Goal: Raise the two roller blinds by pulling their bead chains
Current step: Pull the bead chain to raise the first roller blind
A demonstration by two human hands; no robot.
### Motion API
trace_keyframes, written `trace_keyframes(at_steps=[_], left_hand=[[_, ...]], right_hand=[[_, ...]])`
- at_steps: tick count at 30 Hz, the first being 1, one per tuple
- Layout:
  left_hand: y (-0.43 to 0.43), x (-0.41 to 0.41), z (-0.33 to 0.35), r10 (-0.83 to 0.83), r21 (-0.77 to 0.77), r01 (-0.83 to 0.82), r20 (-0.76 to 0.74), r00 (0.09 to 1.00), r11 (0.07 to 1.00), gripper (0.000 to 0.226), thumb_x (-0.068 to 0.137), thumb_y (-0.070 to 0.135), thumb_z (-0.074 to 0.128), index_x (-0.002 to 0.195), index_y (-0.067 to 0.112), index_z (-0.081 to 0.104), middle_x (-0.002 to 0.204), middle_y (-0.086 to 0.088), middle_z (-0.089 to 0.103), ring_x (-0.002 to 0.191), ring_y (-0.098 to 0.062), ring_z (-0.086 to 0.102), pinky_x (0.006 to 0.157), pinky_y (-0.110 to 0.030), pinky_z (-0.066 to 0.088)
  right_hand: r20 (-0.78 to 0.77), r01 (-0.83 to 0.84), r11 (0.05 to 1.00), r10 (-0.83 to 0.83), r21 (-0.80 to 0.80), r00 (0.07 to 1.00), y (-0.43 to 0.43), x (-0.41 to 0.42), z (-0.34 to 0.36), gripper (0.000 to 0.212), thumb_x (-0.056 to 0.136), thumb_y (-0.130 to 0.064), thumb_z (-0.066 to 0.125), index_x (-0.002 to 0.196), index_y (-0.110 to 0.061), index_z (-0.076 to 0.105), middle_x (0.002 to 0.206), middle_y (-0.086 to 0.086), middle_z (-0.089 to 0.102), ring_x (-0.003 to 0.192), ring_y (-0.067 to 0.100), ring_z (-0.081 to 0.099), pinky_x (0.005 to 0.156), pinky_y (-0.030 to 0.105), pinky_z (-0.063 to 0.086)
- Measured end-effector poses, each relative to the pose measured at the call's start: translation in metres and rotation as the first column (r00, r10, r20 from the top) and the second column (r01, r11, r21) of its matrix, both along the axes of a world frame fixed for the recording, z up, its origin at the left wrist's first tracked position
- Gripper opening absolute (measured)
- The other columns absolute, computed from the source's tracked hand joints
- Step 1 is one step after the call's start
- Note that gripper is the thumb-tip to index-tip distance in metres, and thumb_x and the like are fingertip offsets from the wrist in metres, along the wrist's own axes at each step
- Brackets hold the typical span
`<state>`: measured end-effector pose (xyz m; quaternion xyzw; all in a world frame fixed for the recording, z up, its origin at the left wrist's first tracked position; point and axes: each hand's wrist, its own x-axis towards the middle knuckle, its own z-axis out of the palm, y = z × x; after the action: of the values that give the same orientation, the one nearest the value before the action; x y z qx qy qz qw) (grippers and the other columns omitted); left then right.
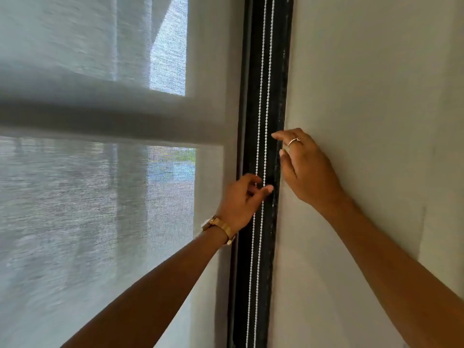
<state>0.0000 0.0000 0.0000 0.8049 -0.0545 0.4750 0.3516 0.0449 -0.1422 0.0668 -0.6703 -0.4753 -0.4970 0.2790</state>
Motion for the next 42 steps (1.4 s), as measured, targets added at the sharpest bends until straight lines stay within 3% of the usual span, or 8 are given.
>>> trace_keyframes(at_steps=[5,10,13,18,22,31,37,42], left_hand=[[0.007,0.017,-0.005,-0.067,-0.059,0.062,-0.089,0.994,0.996,0.029,0.081,0.036,0.068,0.093,0.014,0.053,0.067,-0.005,0.063,0.06,-0.016,0.059,0.063,-0.037,0.052],[0.0,0.016,0.008,-0.371,-0.251,0.34,-0.089,0.924,0.906,0.005,0.09,0.018,0.058,0.086,0.016,0.056,0.072,-0.003,0.067,0.06,-0.011,0.065,0.063,-0.027,0.055],[-0.012,0.007,0.039,-0.41,-0.351,0.378,-0.017,0.912,0.856,0.019,0.094,0.026,0.052,0.1,0.009,0.056,0.072,-0.004,0.066,0.057,-0.013,0.062,0.058,-0.027,0.057],[-0.023,-0.004,0.104,-0.289,-0.39,0.321,0.14,0.947,0.863,0.031,0.099,0.03,0.039,0.109,0.005,0.055,0.065,0.001,0.053,0.049,-0.008,0.047,0.048,-0.021,0.043],[-0.026,-0.001,0.125,-0.16,-0.227,0.211,0.225,0.961,0.951,0.034,0.099,0.018,0.034,0.079,0.016,0.061,0.06,0.007,0.046,0.053,-0.006,0.041,0.054,-0.02,0.035],[-0.03,-0.008,0.094,-0.162,-0.194,0.24,0.347,0.924,0.951,0.037,0.096,0.008,0.029,0.062,0.02,0.04,0.058,0.006,0.038,0.05,-0.002,0.035,0.049,-0.011,0.031],[-0.055,-0.044,0.083,-0.383,-0.302,0.494,0.358,0.852,0.816,0.039,0.098,0.012,0.027,0.062,0.018,0.04,0.055,0.003,0.032,0.044,-0.003,0.028,0.04,-0.012,0.026],[-0.066,-0.065,0.04,-0.424,-0.387,0.498,0.264,0.866,0.776,0.04,0.099,0.014,0.03,0.062,0.018,0.043,0.052,0.008,0.035,0.043,-0.003,0.029,0.039,-0.012,0.027]], right_hand=[[0.022,0.015,1.0,-0.015,0.013,1.0,0.001,0.003,-0.001,0.035,0.093,-0.014,0.042,0.126,-0.01,0.053,0.124,0.011,0.058,0.109,0.021,0.057,0.086,0.029,0.052],[0.035,-0.013,0.998,0.011,0.064,0.999,0.003,0.005,0.0,0.034,0.092,-0.011,0.042,0.124,-0.009,0.054,0.12,0.012,0.06,0.105,0.024,0.058,0.085,0.036,0.054],[0.012,-0.027,0.995,0.026,0.097,1.0,0.005,0.005,-0.001,0.035,0.091,-0.01,0.04,0.123,-0.009,0.054,0.119,0.013,0.061,0.107,0.023,0.058,0.088,0.033,0.051],[-0.005,-0.002,0.996,0.003,0.088,1.0,0.003,0.007,-0.005,0.034,0.09,-0.009,0.042,0.122,-0.01,0.055,0.118,0.01,0.062,0.107,0.02,0.057,0.089,0.021,0.044],[0.011,-0.043,0.996,0.042,0.077,0.999,0.002,0.008,-0.011,0.032,0.091,-0.007,0.043,0.12,-0.009,0.057,0.114,0.011,0.064,0.103,0.016,0.057,0.089,0.005,0.035],[-0.036,-0.188,0.928,0.21,0.321,0.977,0.003,-0.009,-0.009,0.026,0.096,-0.013,0.043,0.112,-0.006,0.062,0.106,0.011,0.067,0.099,0.017,0.061,0.086,0.02,0.048],[-0.359,-0.417,0.654,0.723,0.632,0.59,0.002,-0.036,0.021,0.022,0.095,-0.017,0.043,0.103,-0.013,0.063,0.096,-0.002,0.068,0.093,0.013,0.065,0.081,0.027,0.054],[-0.445,-0.507,0.516,0.855,0.69,0.264,-0.006,-0.076,0.067,0.03,0.098,-0.016,0.04,0.112,-0.004,0.063,0.107,0.014,0.072,0.097,0.023,0.071,0.086,0.033,0.058]])
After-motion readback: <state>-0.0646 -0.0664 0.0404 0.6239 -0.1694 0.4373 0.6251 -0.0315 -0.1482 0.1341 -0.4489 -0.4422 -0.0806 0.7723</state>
